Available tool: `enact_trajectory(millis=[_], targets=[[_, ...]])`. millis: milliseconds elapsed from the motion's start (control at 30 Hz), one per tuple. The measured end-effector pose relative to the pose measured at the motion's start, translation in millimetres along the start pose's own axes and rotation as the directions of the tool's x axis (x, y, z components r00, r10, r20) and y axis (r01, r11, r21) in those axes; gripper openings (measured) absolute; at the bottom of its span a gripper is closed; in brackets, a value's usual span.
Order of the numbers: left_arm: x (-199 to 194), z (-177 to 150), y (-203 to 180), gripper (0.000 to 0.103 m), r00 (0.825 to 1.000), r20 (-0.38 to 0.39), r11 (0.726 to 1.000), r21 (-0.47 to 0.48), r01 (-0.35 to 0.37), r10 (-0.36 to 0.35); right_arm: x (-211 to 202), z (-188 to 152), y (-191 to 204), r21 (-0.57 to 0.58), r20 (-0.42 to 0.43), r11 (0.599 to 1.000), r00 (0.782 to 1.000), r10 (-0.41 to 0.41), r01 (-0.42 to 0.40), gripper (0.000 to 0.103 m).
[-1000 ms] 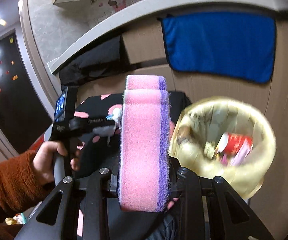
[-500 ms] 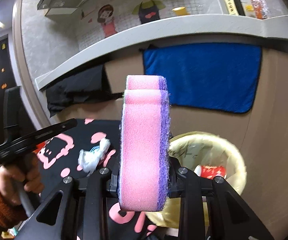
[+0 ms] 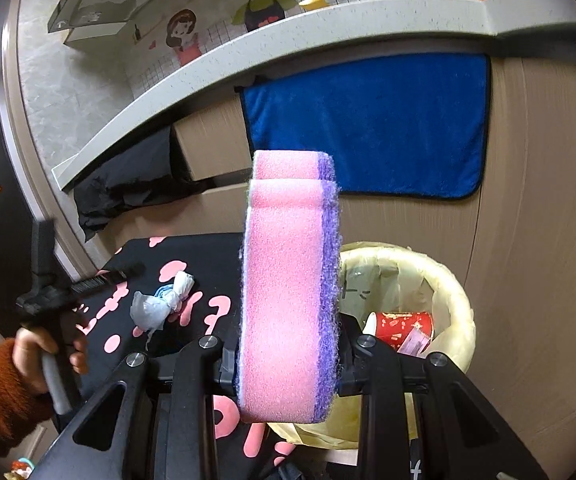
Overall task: Collect trash
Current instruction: 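Carry the white tissue and purple sponge over the trash bin with both tools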
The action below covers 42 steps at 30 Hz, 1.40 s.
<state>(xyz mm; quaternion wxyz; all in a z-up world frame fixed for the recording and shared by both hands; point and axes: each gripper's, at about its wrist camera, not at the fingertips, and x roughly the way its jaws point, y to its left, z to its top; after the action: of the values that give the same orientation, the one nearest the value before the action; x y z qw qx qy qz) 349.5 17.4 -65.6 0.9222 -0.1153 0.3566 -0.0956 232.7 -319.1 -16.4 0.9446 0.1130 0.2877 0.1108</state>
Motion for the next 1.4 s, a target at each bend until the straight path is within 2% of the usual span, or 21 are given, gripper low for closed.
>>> enact_trajectory(millis=[200,233,300,367,533,633,700,800,1033,1200,1400], targets=[[55.4,-13.5,5.2,0.056,0.988,-0.138,0.998,0.008,-0.064,0.064,7.3,0.6,2.7,-0.027,-0.013,0.999,1.0,-0.019,0.019,0.028],[58.4,-12.7,4.4,0.055,0.988,-0.138,0.998,0.016,-0.066,0.067,6.7,0.6,2.2,-0.03,-0.012,0.999,1.0,-0.024,0.024,0.028],[56.9,-10.4,1.9,0.046,0.99,-0.122,0.997,0.019,-0.069,0.071,6.2,0.9,1.2,-0.034,-0.013,0.999,0.999,-0.037,0.036,0.028],[45.8,-5.4,-5.2,0.043,0.993,-0.101,0.998,0.01,-0.062,0.063,5.3,0.6,-0.3,-0.034,-0.014,0.999,0.999,-0.043,0.043,0.028],[-7.3,6.8,-52.4,0.043,1.0,0.016,0.998,0.06,0.002,-0.003,2.9,6.7,-7.4,-0.03,-0.006,0.998,0.998,-0.061,0.061,0.028],[-39.3,7.3,-93.8,0.044,0.993,0.1,0.991,0.122,0.055,-0.067,0.6,14.3,-10.7,-0.031,0.0,0.997,0.997,-0.077,0.077,0.028],[-45.7,4.0,-113.7,0.044,0.988,0.115,0.984,0.153,0.089,-0.107,-1.1,19.4,-14.9,-0.026,0.003,0.996,0.996,-0.09,0.09,0.028],[-42.6,-2.9,-137.4,0.044,0.984,0.092,0.978,0.152,0.141,-0.156,-4.4,25.9,-22.4,-0.013,0.016,0.995,0.995,-0.099,0.099,0.028],[-22.1,-21.9,-177.8,0.045,0.983,0.056,0.966,0.202,0.158,-0.173,-1.0,23.5,-35.6,-0.037,0.012,0.99,0.991,-0.134,0.134,0.029],[-5.5,-32.2,-190.9,0.046,0.984,0.029,0.959,0.231,0.167,-0.178,17.8,14.6,-55.1,0.003,-0.03,0.992,0.992,-0.124,0.125,0.029],[19.0,-36.6,-194.6,0.046,0.986,-0.016,0.962,0.221,0.163,-0.164,37.2,8.0,-69.9,0.022,-0.066,0.992,0.991,-0.12,0.122,0.029]])
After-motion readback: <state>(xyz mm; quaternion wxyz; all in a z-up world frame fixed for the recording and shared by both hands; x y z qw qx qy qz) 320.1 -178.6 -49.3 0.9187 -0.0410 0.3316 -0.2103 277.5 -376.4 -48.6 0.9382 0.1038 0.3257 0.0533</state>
